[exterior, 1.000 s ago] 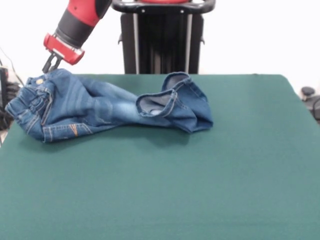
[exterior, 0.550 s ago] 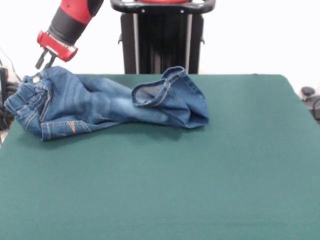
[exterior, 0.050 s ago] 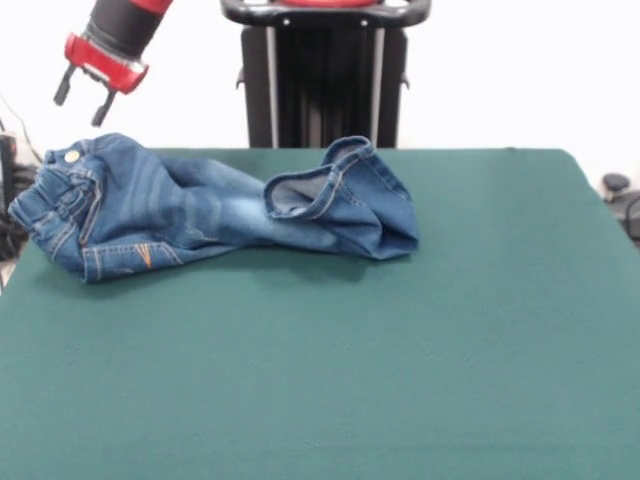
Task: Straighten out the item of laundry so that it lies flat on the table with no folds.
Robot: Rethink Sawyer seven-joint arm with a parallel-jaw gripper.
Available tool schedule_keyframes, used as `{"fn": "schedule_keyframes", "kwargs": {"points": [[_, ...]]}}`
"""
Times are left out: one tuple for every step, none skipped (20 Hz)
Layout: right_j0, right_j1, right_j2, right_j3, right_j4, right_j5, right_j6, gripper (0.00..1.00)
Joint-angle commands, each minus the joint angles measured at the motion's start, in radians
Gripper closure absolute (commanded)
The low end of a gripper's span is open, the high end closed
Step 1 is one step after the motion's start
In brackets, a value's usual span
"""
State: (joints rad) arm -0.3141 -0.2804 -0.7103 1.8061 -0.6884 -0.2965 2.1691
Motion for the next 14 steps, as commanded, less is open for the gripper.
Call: {"fn": "schedule_keyframes", "kwargs": {"points": [[-0.07,-0.378,0.339,0.015,-0.066,0.433,-0.161,0.0],[-0.083,-0.411,0.364,0.028,-0.052,0.473,-0.187,0.0],[-0.096,-0.443,0.388,0.041,-0.037,0.513,-0.212,0.0],[-0.104,-0.47,0.41,0.053,-0.024,0.541,-0.224,0.0],[-0.108,-0.49,0.427,0.063,-0.012,0.562,-0.226,0.0],[-0.111,-0.503,0.445,0.072,-0.001,0.576,-0.217,0.0],[-0.12,-0.512,0.47,0.083,0.006,0.583,-0.204,0.0],[-0.128,-0.514,0.496,0.09,0.012,0.59,-0.192,0.0],[-0.146,-0.516,0.535,0.1,0.019,0.599,-0.186,0.0],[-0.175,-0.515,0.582,0.115,0.031,0.611,-0.187,0.0],[-0.199,-0.512,0.627,0.128,0.041,0.618,-0.182,0.0],[-0.222,-0.505,0.67,0.138,0.06,0.635,-0.178,0.0],[-0.234,-0.499,0.7,0.146,0.075,0.638,-0.161,0.0],[-0.244,-0.491,0.728,0.155,0.093,0.638,-0.139,0.0]]}}
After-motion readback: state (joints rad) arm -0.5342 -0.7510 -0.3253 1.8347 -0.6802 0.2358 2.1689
